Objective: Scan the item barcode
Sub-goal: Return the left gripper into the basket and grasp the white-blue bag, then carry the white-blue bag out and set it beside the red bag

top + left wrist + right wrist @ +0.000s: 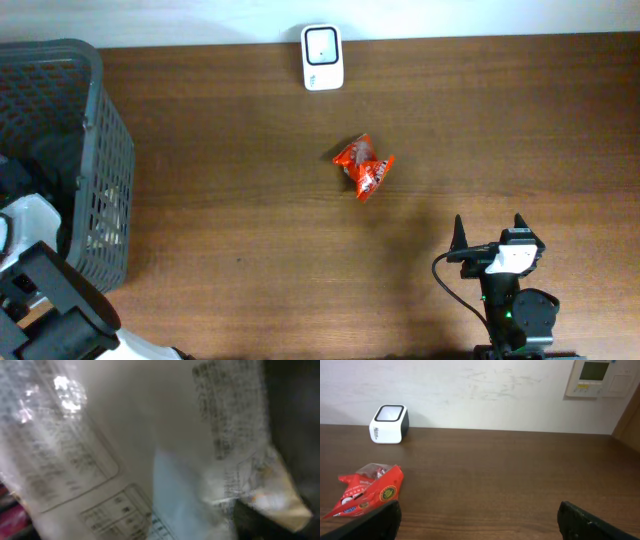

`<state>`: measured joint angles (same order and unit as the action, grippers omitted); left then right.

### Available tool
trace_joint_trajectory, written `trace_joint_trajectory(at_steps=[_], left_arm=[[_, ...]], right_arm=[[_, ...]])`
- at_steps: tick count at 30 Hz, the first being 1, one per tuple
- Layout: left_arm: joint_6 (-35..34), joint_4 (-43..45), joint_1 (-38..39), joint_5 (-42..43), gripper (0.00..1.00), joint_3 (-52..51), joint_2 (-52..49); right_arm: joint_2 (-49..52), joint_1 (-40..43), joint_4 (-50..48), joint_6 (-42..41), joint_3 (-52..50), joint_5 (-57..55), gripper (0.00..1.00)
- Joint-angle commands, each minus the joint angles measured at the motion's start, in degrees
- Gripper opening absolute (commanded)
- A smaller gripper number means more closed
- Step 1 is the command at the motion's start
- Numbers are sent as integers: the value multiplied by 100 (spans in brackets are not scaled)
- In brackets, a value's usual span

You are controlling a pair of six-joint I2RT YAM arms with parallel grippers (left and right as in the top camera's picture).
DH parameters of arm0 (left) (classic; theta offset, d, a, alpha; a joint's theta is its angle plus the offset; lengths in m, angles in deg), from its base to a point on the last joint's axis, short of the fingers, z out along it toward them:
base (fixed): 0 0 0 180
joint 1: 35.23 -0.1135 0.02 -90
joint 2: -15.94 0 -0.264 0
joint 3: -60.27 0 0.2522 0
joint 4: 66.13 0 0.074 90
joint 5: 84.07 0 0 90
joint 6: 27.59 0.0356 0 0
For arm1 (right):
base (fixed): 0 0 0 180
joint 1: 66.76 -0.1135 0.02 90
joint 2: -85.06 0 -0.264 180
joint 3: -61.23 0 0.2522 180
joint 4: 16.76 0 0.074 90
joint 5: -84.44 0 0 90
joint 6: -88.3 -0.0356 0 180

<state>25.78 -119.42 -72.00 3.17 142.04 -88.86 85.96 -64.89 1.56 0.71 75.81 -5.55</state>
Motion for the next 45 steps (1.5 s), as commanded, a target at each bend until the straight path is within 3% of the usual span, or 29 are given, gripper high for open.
trace_joint_trajectory(at_steps=[1,2,3,7,15,18,22,27,33,37,41,45], left_arm=[[-90,48,-13,0,50,-188,-31],[-87,50,-13,0,41,-188,-31],[-87,42,-15,2,25,-188,-31],[-87,-87,-15,44,0,-175,-20],[-90,-1204,-15,337,0,354,984],[-90,-1270,-13,844,0,374,1818],[-90,-1150,-15,901,0,374,2907],[-96,-610,-13,1064,0,374,4159],[-173,697,-9,2876,0,374,4887],[-675,1825,79,3501,0,374,4929],[-767,2146,1108,3755,0,374,4736],[-540,2192,3042,3523,0,372,4019]], right_arm=[[-33,-35,13,17,-50,-31,98],[-33,-35,13,17,-50,-31,98],[-33,-35,13,17,-50,-31,98],[-33,-37,13,17,-50,-31,98],[-33,-35,13,17,-50,-33,98],[-33,-37,13,17,-50,-31,98],[-33,-35,13,17,-50,-31,98],[-33,-35,13,17,-50,-31,98],[-33,-35,13,17,-50,-31,98],[-33,-35,13,17,-50,-31,98],[-33,-35,13,17,-50,-31,98],[-33,-35,13,17,-50,-33,98]])
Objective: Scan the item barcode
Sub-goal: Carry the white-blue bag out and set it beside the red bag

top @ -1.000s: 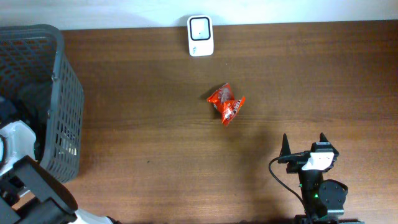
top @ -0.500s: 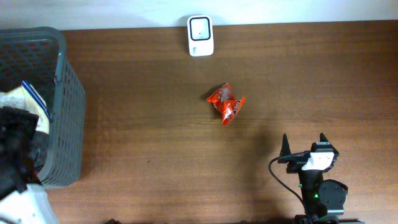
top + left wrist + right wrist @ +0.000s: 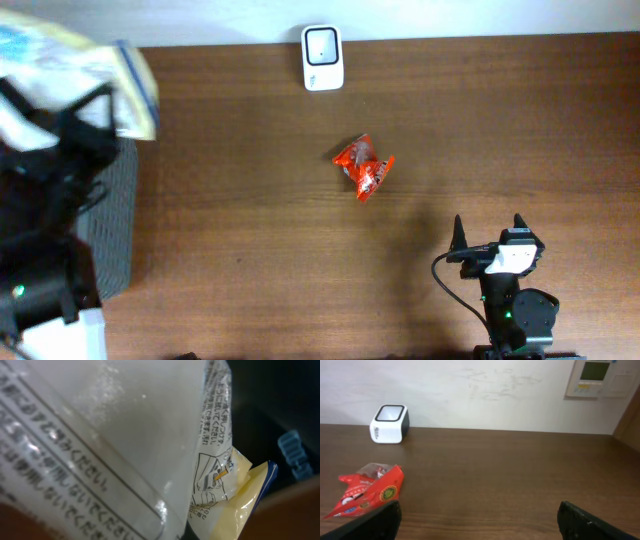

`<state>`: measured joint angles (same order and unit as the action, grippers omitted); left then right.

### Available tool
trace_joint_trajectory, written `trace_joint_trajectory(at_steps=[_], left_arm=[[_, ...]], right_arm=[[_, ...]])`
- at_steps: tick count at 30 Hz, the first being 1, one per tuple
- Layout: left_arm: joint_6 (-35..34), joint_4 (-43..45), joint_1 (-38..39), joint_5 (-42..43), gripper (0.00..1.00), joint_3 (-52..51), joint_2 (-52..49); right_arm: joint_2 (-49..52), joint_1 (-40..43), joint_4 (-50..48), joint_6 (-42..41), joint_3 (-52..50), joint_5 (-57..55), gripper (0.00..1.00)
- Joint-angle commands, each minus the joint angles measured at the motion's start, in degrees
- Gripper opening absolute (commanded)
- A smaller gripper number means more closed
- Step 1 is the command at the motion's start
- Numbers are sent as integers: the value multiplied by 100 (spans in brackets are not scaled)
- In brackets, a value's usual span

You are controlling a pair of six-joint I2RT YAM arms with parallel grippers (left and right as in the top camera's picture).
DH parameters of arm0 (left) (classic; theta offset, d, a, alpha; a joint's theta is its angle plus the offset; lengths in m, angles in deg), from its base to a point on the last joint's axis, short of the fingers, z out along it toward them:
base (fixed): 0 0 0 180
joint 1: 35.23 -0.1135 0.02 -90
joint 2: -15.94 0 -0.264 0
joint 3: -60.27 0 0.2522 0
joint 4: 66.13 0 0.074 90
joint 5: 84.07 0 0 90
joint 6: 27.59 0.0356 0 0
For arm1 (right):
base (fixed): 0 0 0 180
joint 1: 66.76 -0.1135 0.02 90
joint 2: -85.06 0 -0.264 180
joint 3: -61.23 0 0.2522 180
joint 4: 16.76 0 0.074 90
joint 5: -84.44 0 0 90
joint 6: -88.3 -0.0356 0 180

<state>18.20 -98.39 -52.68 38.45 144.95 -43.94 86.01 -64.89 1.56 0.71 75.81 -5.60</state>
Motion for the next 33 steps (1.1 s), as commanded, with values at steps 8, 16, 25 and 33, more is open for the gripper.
trace_joint_trajectory(at_steps=[8,16,25,33], left_arm=[[1357,127,3727,-1631,0,81,-2474],[1965,129,4677,-3045,0,81,-4113],[2199,-61,4986,-3075,19,81,-4953],[2203,538,5410,-3042,31,76,-5064]], right_arm=[[-37,-35,13,17,-50,-28,98],[-37,-35,13,17,-50,-28,98],[-37,-35,13,17,-50,-26,98],[-37,-37,13,17,-50,-26,98]])
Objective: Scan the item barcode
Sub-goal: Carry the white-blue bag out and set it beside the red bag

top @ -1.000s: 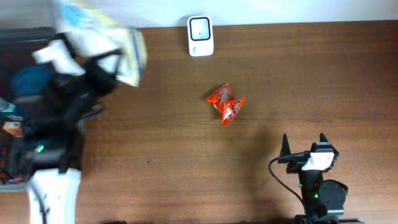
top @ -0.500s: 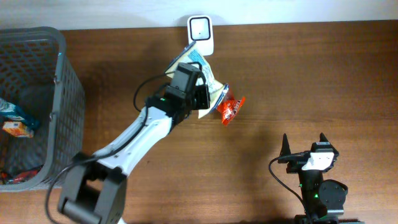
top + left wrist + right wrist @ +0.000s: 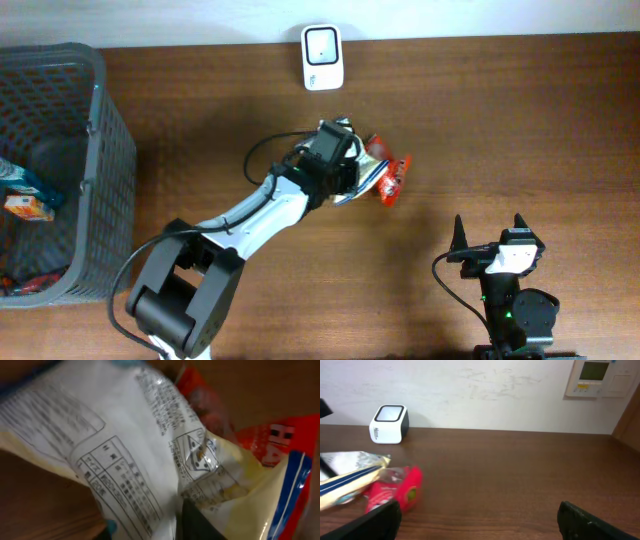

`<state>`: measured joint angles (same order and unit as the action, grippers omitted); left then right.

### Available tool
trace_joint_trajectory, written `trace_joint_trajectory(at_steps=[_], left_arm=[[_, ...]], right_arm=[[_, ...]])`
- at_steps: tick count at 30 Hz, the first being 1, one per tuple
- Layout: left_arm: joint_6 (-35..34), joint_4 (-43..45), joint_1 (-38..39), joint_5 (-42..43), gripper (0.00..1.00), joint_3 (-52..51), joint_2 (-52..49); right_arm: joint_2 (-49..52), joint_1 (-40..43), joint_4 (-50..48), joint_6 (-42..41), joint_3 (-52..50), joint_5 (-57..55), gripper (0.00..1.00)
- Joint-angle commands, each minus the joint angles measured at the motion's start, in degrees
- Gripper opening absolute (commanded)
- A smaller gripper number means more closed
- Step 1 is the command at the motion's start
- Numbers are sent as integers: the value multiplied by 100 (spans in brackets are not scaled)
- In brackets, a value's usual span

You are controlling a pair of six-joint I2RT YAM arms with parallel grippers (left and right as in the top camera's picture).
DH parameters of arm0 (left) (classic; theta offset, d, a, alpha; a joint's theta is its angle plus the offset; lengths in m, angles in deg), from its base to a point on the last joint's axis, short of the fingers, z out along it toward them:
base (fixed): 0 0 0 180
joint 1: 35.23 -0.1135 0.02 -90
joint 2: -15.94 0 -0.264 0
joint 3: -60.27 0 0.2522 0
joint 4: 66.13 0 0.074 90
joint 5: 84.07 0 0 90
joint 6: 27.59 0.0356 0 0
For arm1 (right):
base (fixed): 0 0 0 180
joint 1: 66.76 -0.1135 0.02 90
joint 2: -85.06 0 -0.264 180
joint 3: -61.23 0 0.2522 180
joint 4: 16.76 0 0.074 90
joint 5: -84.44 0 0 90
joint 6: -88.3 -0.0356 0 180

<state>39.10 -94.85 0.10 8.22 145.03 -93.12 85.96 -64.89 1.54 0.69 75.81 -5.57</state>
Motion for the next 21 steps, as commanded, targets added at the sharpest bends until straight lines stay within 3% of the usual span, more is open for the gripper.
trace_joint_trajectory(at_steps=[1,4,5,9,14,15,21], left_arm=[[114,216,129,-20,32,68,-146],[433,46,70,-17,40,197,-85],[612,-232,2,-20,45,352,-2],[699,-1644,-319,-426,49,1215,503],[695,-3001,-787,-529,75,2291,1239],[695,-3416,-1025,-529,87,2559,1598],[695,-3897,-2063,-229,100,2677,3445]], right_arm=[[-33,-35,15,20,-50,-28,99],[-33,-35,15,20,-50,-28,98],[-33,-35,15,20,-50,-31,98],[-33,-35,15,20,-50,-31,98],[-33,-35,15,20,-50,-28,98],[-33,-35,15,20,-50,-31,98],[-33,-35,15,20,-50,-28,98]])
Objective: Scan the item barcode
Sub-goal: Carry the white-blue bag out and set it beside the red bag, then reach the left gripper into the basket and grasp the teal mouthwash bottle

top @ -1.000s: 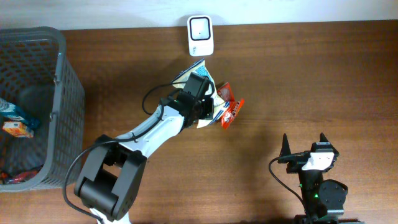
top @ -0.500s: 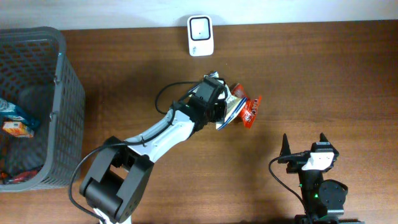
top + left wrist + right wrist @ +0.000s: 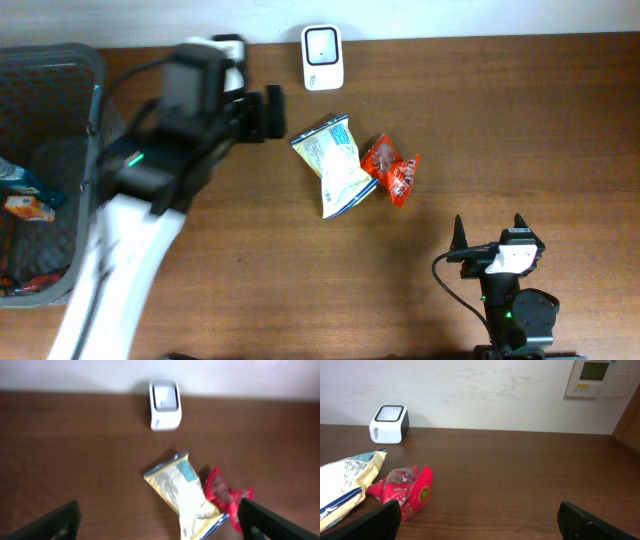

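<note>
A pale yellow snack bag (image 3: 337, 166) with blue trim lies flat mid-table, also in the left wrist view (image 3: 186, 496) and the right wrist view (image 3: 345, 485). A red snack packet (image 3: 392, 172) lies against its right side. The white barcode scanner (image 3: 322, 44) stands at the table's far edge. My left gripper (image 3: 272, 113) hangs open and empty above the table, left of the bag. My right gripper (image 3: 490, 233) rests open at the front right, holding nothing.
A grey mesh basket (image 3: 95, 130) with several packets inside stands at the table's left end. A wall panel (image 3: 598, 378) hangs behind the table on the right.
My left gripper let go of the yellow bag, which now lies flat beside the red packet. The arm has drawn back up and to the left. The red packet sits slightly further right.
My left gripper was down in the basket against a pale bag. Then it held that bag above the basket. Then it had the bag at mid-table against the red packet. Now the bag lies released there. The right arm never moved.
</note>
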`<state>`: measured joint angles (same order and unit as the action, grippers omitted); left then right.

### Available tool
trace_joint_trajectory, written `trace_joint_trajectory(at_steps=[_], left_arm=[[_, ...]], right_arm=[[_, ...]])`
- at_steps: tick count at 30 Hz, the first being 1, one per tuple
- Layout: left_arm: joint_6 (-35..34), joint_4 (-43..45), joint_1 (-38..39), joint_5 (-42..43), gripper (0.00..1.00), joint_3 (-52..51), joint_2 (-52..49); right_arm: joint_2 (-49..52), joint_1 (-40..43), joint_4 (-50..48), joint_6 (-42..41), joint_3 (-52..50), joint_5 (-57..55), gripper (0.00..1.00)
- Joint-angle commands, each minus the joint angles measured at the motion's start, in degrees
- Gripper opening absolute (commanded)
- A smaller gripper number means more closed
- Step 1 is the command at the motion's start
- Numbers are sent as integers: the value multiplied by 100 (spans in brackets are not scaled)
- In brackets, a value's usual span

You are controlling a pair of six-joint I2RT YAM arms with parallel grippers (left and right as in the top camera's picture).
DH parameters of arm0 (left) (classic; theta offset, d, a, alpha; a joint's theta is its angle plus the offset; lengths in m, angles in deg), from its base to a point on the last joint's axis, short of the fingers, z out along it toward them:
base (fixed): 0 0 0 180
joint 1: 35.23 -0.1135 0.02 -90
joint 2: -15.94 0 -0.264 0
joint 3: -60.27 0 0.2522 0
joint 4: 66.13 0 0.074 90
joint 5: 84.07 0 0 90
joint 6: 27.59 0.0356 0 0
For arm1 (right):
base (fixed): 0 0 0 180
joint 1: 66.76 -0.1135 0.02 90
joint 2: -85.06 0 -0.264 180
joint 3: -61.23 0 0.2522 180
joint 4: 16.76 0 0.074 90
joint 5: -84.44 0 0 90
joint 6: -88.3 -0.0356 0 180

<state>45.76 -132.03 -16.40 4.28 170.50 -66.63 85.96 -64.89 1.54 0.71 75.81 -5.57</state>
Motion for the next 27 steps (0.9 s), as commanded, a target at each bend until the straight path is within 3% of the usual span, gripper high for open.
trace_joint_trajectory(at_steps=[1,6,13,18,27], left_arm=[[28,-286,-654,164,100,131,1023],[26,-922,-2350,-96,99,131,1670],[-85,-977,-4426,-114,99,129,1075],[-476,-1084,-5158,-116,100,129,-13],[-470,-1257,-5362,-481,98,118,-1611]], right_arm=[[-33,-35,15,17,-50,-28,98],[-33,-37,15,17,-50,-31,98],[-33,-35,15,17,-50,-28,98],[-33,-35,15,17,-50,-28,98],[-33,-35,15,17,-50,-28,98]])
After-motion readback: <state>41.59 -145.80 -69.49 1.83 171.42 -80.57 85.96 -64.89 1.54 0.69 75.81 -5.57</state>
